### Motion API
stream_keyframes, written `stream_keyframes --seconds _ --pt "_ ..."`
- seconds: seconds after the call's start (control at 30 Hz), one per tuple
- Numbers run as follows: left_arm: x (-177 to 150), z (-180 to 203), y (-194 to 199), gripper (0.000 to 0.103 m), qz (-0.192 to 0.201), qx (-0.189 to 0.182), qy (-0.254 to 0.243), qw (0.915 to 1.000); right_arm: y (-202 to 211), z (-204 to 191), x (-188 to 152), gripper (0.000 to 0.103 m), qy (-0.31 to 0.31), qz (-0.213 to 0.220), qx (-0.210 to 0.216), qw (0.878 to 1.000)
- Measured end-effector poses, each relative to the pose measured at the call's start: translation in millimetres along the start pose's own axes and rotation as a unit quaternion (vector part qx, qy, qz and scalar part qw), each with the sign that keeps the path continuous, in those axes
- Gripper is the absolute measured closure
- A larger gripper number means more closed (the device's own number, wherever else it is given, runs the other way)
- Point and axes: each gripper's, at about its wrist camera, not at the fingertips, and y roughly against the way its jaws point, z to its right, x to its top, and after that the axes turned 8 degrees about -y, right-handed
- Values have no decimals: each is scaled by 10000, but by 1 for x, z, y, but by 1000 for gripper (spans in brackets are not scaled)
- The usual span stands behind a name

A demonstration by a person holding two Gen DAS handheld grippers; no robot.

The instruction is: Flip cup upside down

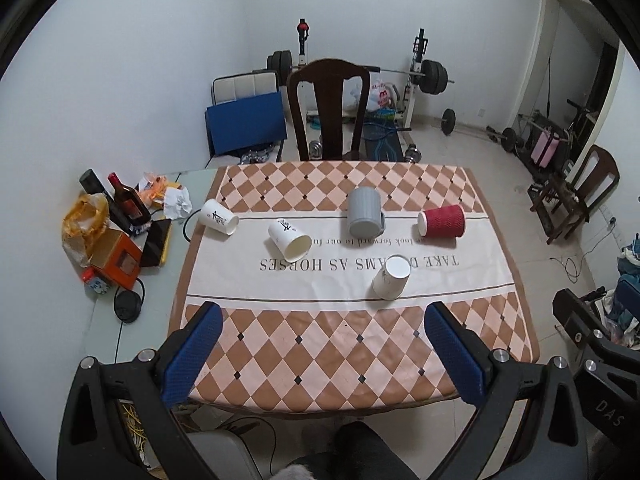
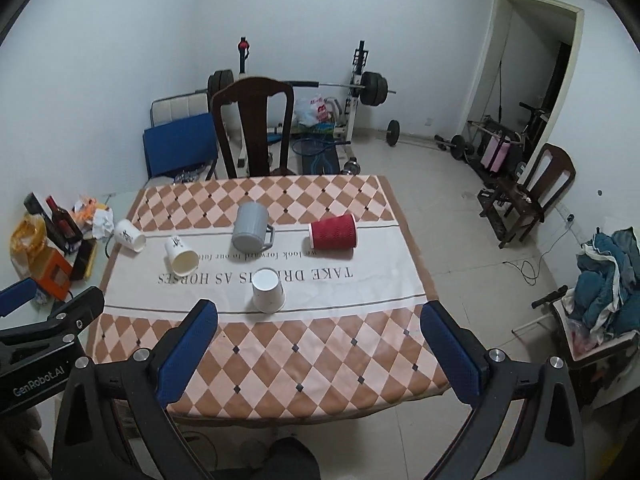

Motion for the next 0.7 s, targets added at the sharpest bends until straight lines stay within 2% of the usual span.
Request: stream_keyframes --seconds 0.27,0.7 --pt "0 -4 22 0 158 38 -48 9999 37 1 4 1 -64 194 -8 9998" --pt "-2 -8 30 0 175 124 -32 9998 44 -2 6 0 -66 135 -126 9998"
